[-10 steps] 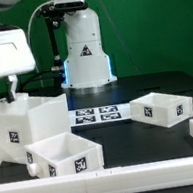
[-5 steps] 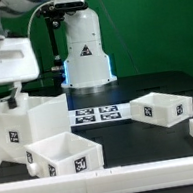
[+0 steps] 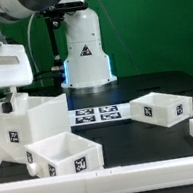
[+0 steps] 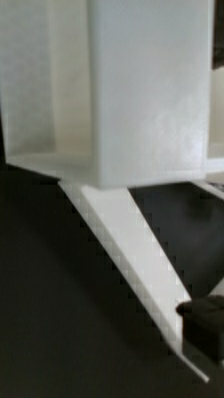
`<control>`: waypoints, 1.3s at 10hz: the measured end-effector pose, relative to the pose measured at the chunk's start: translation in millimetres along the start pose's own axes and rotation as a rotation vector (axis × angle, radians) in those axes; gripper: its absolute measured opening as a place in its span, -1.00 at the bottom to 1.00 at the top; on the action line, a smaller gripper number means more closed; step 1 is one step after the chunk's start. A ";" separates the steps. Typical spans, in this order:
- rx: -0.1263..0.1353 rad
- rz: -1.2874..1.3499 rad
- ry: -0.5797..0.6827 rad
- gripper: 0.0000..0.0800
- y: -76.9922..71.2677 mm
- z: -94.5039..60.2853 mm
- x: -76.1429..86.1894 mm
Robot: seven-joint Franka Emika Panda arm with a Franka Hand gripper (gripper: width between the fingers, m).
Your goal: Assemble drawer
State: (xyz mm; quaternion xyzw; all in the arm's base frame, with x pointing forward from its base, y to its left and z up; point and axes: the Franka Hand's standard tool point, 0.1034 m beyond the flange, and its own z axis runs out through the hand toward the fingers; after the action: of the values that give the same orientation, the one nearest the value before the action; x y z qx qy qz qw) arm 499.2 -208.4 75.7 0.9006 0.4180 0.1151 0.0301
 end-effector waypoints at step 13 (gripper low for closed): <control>0.038 0.085 -0.002 -0.90 -5.7 19.8 -1.5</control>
Offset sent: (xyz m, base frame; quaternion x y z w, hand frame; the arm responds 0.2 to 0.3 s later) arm 0.0008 0.0015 -0.0107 0.0027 -0.0012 0.0195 0.9998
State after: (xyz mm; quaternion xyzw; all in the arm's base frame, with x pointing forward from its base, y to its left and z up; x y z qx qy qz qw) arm 498.6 -205.1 55.3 0.9180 0.3816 0.1072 0.0085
